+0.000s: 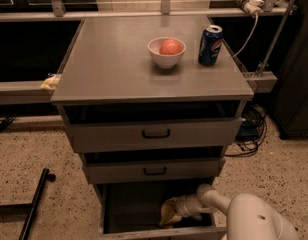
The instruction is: Pick sponge from bottom drawer and place on counter
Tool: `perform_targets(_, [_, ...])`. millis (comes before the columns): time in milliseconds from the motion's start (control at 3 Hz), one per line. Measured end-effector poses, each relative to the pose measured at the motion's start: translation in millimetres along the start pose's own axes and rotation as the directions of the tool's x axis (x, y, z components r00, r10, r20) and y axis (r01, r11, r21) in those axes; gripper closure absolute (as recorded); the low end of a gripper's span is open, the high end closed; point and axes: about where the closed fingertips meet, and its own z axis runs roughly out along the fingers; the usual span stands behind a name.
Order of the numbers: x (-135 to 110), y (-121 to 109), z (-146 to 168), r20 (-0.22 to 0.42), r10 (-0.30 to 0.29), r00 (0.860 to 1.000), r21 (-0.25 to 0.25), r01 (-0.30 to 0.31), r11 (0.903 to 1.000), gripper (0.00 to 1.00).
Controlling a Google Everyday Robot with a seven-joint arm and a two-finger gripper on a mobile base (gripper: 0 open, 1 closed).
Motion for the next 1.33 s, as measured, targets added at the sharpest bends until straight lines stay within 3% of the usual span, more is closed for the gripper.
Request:
perform_targets(667, [-2.4,-1.1,-11.8,-0.041,0.016,0.999,0.007,-0.016,0.9998,0.99])
perform_targets(1333, [-26.7,3.3,-91.2,-0.060,0.070,0.996,0.097,-0.064,0.9932,1.00])
